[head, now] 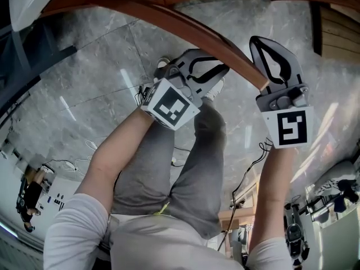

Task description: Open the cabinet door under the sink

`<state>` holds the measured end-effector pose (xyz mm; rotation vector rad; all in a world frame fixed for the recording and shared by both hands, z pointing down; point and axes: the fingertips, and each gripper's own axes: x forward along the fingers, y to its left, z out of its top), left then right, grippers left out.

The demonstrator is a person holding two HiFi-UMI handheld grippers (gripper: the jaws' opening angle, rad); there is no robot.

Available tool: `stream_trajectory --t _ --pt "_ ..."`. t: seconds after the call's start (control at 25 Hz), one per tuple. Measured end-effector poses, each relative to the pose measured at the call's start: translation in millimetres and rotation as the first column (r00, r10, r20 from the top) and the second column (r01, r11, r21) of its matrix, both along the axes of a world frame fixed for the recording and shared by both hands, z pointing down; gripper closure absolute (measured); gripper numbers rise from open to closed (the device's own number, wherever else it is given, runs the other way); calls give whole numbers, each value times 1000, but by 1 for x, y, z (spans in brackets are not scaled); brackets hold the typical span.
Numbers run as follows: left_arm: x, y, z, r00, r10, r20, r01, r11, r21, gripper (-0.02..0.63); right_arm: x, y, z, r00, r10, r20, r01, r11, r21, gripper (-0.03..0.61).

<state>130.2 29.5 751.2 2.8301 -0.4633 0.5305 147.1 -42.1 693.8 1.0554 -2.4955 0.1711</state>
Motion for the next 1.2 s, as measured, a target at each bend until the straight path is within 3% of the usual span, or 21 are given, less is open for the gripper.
stream_trajectory --t 0.36,0.44,0.72,1.2 --pt "-18 7 -4 993 -79 -83 67 988 -139 560 -9 13 2 1000 -11 14 12 999 -34 548" --pt "-25 8 -11 989 -103 -102 87 985 -151 598 -8 15 1 1000 5 15 -5 999 -38 548" --pt "-44 9 -25 976 -203 -81 190 971 -145 598 -13 20 -4 1000 -17 -13 16 999 -45 548" --pt "-73 11 -78 955 -279 -98 270 958 -99 598 -53 70 -5 999 -38 37 42 993 -110 548"
